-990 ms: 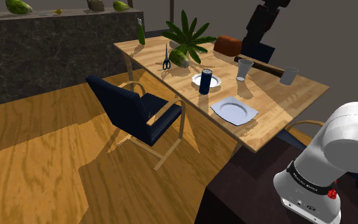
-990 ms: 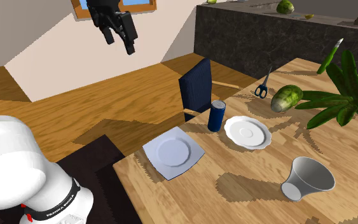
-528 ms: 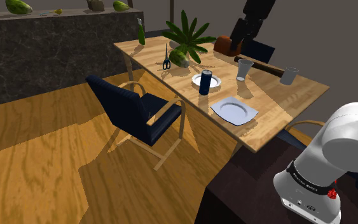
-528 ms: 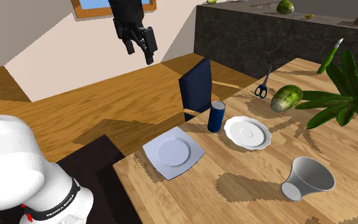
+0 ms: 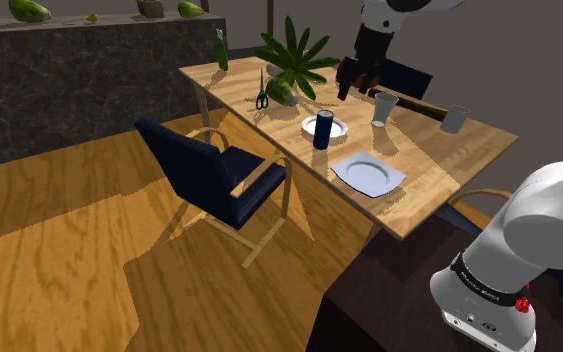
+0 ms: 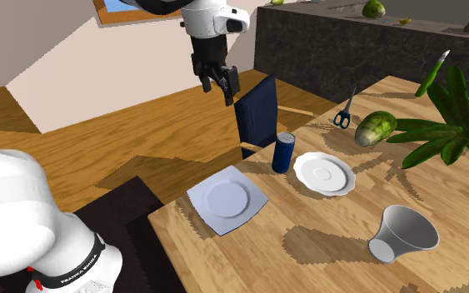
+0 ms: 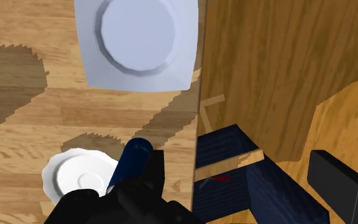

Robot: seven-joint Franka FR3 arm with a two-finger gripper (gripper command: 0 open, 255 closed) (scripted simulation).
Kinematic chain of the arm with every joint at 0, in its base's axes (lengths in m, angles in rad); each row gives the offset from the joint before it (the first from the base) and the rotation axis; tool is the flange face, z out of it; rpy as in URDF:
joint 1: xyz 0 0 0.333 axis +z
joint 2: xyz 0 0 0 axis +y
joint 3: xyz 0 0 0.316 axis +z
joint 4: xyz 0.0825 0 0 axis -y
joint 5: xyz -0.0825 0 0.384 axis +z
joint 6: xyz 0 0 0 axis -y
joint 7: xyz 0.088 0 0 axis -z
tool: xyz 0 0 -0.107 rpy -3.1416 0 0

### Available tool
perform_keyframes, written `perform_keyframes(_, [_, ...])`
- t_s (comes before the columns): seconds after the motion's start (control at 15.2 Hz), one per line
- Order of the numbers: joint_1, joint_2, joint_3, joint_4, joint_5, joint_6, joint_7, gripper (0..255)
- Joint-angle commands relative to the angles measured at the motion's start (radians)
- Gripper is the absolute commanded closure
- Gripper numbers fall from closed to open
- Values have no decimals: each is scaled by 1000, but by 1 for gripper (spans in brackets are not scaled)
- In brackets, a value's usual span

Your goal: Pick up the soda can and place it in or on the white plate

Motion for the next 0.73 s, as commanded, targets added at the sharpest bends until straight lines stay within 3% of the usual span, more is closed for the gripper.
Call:
perform_keyframes(0.0, [-12,80,-8,30,-10,47,6,0])
perform_keyframes(0.66, [-60,415,-46,182,-48,215,50,0])
